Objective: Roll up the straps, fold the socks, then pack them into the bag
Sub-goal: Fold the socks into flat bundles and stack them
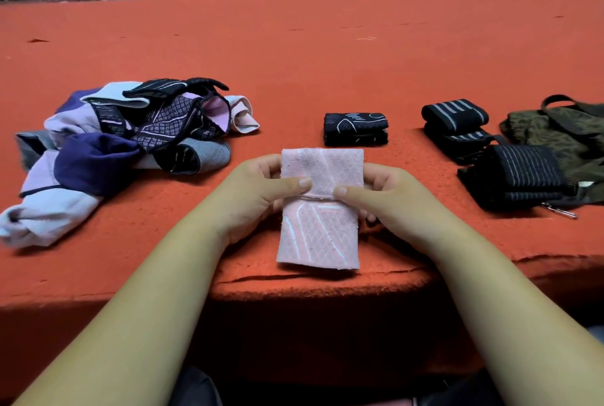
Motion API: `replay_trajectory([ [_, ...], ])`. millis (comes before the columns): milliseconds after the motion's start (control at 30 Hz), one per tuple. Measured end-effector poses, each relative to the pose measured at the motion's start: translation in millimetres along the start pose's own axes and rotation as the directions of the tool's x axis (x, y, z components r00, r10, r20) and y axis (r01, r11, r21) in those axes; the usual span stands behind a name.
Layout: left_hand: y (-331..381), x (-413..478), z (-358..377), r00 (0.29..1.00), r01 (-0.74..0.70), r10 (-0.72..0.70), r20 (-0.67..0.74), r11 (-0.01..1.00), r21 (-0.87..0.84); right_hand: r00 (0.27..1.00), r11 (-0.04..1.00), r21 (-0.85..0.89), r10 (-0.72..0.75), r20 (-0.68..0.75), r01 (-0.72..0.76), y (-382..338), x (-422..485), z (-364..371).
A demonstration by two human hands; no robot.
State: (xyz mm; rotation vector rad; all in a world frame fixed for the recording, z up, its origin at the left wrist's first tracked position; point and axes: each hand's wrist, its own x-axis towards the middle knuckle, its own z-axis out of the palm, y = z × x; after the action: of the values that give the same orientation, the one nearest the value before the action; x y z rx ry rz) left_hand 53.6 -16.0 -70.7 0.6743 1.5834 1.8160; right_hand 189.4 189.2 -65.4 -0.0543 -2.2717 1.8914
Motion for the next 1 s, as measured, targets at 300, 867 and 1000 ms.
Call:
replay_trajectory([
  [300,-1.6,-1.8,-4.3,0.998,0.049,-0.05,0.043,0.998,0.027,0.997,0.999,-0.035,-0.006,-0.078,0.003,5.0,4.2,-0.7],
  [867,-3.2,4.2,-12.4,0.998,0.049,-0.052,-0.029,0.993,-0.105,0.997,0.996,0.07,0.055,-0.056,-0.051,3.7,4.4,-5.6],
  [1000,0.8,1.2,-10.3,0.995,0.097,-0.096,0.018,0.994,-0.047,0.996,0.981,0.173,0.079,0.026,-0.083,3.0,1.0,-9.5],
])
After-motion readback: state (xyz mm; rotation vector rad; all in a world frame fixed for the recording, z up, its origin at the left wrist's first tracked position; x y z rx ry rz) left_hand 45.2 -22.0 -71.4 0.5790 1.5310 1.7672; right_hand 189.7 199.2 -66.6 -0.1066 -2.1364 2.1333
